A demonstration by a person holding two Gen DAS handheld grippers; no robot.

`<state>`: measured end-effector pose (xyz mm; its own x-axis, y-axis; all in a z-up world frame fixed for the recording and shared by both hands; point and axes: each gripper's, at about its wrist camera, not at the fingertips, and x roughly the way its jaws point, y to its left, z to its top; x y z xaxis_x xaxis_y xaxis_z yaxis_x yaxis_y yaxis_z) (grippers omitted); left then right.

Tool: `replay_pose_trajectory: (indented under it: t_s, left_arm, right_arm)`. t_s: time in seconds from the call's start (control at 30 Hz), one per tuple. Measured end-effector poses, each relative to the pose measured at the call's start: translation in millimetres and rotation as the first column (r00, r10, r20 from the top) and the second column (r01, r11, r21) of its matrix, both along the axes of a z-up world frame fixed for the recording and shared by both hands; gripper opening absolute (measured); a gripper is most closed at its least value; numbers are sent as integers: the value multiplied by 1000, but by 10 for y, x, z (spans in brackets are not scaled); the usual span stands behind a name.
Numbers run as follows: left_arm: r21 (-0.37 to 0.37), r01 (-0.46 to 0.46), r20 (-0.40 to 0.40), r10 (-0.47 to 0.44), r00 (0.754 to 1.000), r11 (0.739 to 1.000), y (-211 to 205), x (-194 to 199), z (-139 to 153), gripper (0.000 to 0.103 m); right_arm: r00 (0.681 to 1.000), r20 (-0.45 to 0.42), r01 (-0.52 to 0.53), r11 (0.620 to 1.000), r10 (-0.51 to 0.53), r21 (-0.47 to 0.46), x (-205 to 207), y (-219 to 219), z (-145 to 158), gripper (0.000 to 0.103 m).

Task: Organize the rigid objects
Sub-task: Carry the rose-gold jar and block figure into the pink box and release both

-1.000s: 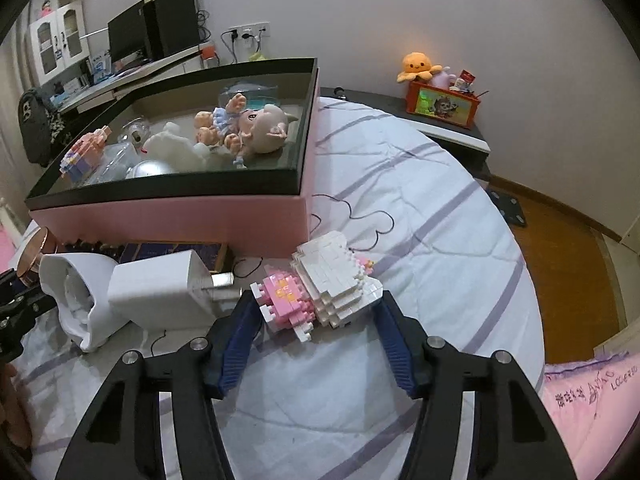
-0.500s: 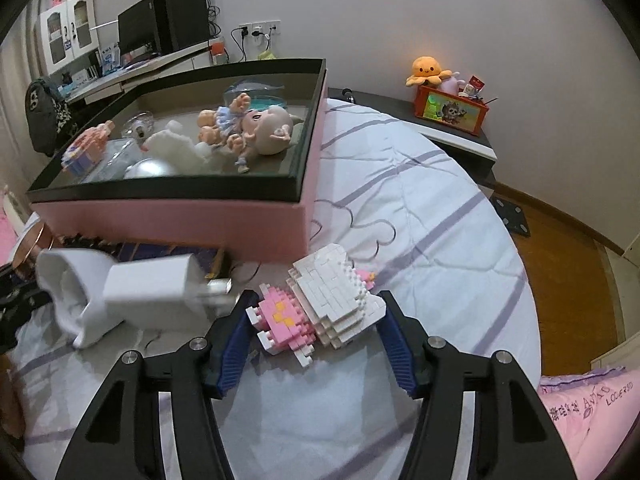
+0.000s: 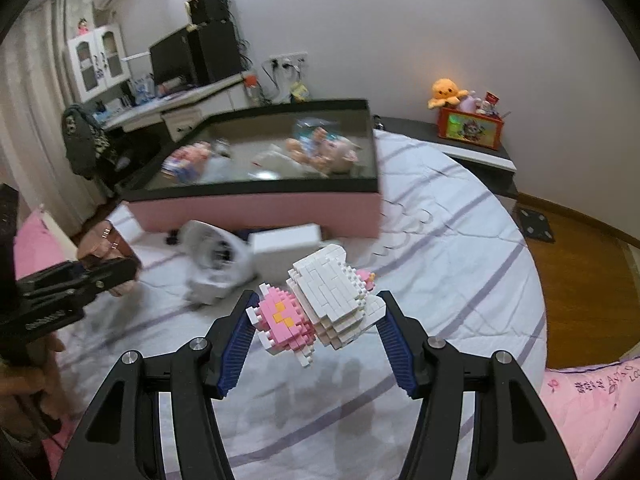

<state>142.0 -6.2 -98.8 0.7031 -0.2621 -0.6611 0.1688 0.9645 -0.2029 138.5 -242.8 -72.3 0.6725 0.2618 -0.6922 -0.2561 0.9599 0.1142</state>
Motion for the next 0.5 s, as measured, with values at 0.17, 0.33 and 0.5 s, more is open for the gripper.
replay_pose_trajectory:
  t_s: [0.17, 0.33, 0.5]
  left_arm:
    - [15, -25, 51, 24, 998, 1000, 139, -144, 209, 51]
    - [30, -41, 101, 38, 994, 999, 216, -163, 437, 51]
    - [46, -46, 148, 38, 988, 998, 239, -119, 655, 51]
  right_arm:
    - [999, 40, -37, 999, 36, 18, -21, 159, 188, 60]
    - [994, 83, -70, 997, 68, 20, 44, 327, 384, 60]
    - [990, 111, -87, 996, 84, 23, 162, 450, 516, 60]
